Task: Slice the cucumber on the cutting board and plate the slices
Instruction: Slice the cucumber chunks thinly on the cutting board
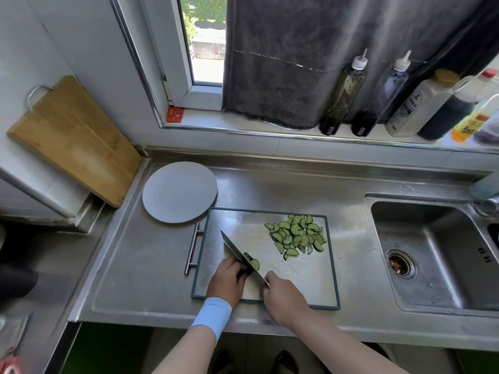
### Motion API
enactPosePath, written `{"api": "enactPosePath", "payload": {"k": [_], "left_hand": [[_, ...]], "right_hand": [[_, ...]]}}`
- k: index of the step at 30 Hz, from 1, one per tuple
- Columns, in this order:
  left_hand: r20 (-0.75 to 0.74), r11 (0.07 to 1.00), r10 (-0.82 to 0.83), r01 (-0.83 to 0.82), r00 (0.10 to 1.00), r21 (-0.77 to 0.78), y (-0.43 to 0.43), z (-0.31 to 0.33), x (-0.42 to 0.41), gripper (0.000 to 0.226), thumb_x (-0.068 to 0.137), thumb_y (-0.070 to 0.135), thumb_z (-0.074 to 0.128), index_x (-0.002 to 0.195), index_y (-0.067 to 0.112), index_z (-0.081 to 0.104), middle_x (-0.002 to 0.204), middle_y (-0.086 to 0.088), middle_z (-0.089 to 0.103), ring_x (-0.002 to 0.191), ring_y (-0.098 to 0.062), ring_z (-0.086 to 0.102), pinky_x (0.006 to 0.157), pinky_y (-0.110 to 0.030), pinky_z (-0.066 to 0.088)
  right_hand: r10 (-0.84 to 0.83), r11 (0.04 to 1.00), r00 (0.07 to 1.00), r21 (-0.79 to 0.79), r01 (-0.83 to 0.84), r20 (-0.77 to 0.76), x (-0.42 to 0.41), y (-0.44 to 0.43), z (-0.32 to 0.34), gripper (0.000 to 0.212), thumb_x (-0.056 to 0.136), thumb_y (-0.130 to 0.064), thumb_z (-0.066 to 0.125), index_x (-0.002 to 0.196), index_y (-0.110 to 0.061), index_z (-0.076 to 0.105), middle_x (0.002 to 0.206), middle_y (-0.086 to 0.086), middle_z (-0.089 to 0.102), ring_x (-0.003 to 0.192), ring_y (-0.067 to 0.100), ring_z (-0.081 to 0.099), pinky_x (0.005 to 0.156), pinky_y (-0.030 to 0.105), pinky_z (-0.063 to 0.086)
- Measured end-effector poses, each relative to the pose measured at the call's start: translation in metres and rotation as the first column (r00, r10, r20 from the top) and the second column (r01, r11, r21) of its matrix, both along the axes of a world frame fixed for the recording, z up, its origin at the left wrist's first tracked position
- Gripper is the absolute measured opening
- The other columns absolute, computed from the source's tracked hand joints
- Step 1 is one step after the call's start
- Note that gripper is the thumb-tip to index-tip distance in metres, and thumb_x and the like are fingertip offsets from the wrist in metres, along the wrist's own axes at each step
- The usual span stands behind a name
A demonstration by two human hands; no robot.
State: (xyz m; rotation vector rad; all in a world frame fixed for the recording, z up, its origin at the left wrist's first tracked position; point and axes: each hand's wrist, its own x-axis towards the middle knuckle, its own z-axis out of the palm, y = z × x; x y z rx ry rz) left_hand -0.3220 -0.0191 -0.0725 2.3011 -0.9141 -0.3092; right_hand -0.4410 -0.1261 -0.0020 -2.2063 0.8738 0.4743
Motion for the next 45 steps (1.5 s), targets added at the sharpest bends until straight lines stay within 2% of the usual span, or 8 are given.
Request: {"api": "enactPosePath", "payload": {"k": [6,10,15,19,26,33,41,45], "left_hand": [[-0.02,1.0,0.01,-0.01,1.0,0.0,-0.001,0.0,0.002,0.011,0.078,0.016,0.071,0.088,0.021,0.07,0.092,0.006,0.064,0.088,-0.012,0.056,0.075,-0.019,0.045],[-0.025,1.0,0.008,-0.009,1.0,-0.017,0.0,-0.001,0.001,0.011,0.079,0.019,0.07,0.09,0.022,0.07,0.093,0.006,0.064,0.088,-0.01,0.056,0.078,-0.016,0.043],[-0.05,1.0,0.02,-0.02,0.999,0.001,0.0,-0.002,0.003,0.011,0.081,0.021,0.069,0.092,0.024,0.07,0.096,0.007,0.063,0.09,-0.01,0.057,0.082,-0.021,0.048],[-0.05,1.0,0.026,-0.026,0.998,0.006,0.001,0.0,0.002,0.011,0.082,0.022,0.068,0.093,0.024,0.07,0.097,0.008,0.063,0.09,-0.009,0.056,0.081,-0.014,0.04],[-0.035,0.999,0.029,-0.029,0.999,-0.015,0.001,-0.002,-0.001,0.011,0.078,0.016,0.071,0.087,0.022,0.069,0.091,0.008,0.064,0.087,-0.009,0.057,0.075,-0.014,0.042],[0.008,1.0,0.0,0.0,1.0,-0.026,0.002,-0.006,0.0,0.015,0.076,0.011,0.07,0.088,0.02,0.069,0.093,0.006,0.061,0.09,-0.011,0.054,0.075,-0.018,0.045],[0.003,1.0,0.002,-0.002,1.0,-0.005,0.002,-0.004,0.001,0.013,0.077,0.014,0.071,0.087,0.021,0.069,0.09,0.006,0.062,0.085,-0.013,0.056,0.071,-0.022,0.048],[-0.006,1.0,0.022,-0.022,1.0,-0.002,0.002,-0.003,0.0,0.01,0.079,0.018,0.071,0.088,0.022,0.07,0.09,0.007,0.063,0.087,-0.01,0.055,0.075,-0.013,0.039]], "right_hand": [[0.005,0.999,1.0,-0.038,-0.004,0.029,-0.003,0.002,0.004,0.012,0.1,-0.028,0.035,0.096,-0.023,0.046,0.087,0.002,0.062,0.078,0.024,0.057,0.061,0.035,0.038],[-0.002,0.999,0.999,-0.054,0.005,0.049,-0.012,0.004,0.008,0.01,0.101,-0.03,0.036,0.099,-0.027,0.045,0.08,-0.004,0.061,0.069,0.016,0.054,0.056,0.032,0.037],[0.033,0.996,0.998,-0.084,-0.028,0.062,-0.026,0.002,0.014,0.011,0.102,-0.033,0.036,0.098,-0.028,0.045,0.077,-0.006,0.059,0.065,0.012,0.05,0.051,0.025,0.032],[0.058,0.995,0.998,-0.078,-0.056,0.034,-0.027,0.001,0.015,0.009,0.102,-0.032,0.036,0.098,-0.027,0.042,0.077,-0.004,0.058,0.064,0.012,0.049,0.05,0.026,0.031],[0.023,1.0,1.0,-0.008,-0.023,-0.013,-0.007,0.002,0.006,0.01,0.101,-0.027,0.036,0.096,-0.021,0.042,0.08,0.001,0.057,0.071,0.022,0.054,0.06,0.035,0.039],[0.001,1.0,0.999,0.003,-0.001,-0.036,0.008,0.003,0.006,0.011,0.099,-0.024,0.036,0.096,-0.018,0.044,0.088,0.006,0.062,0.08,0.028,0.058,0.069,0.039,0.046],[-0.001,1.0,1.0,-0.023,0.001,-0.001,0.005,0.004,0.008,0.014,0.1,-0.026,0.036,0.097,-0.019,0.047,0.088,0.003,0.062,0.079,0.025,0.058,0.063,0.036,0.04],[0.006,0.998,0.999,-0.063,-0.003,0.044,-0.005,0.007,0.011,0.014,0.102,-0.032,0.036,0.098,-0.023,0.045,0.082,-0.002,0.06,0.071,0.018,0.053,0.058,0.032,0.037]]}}
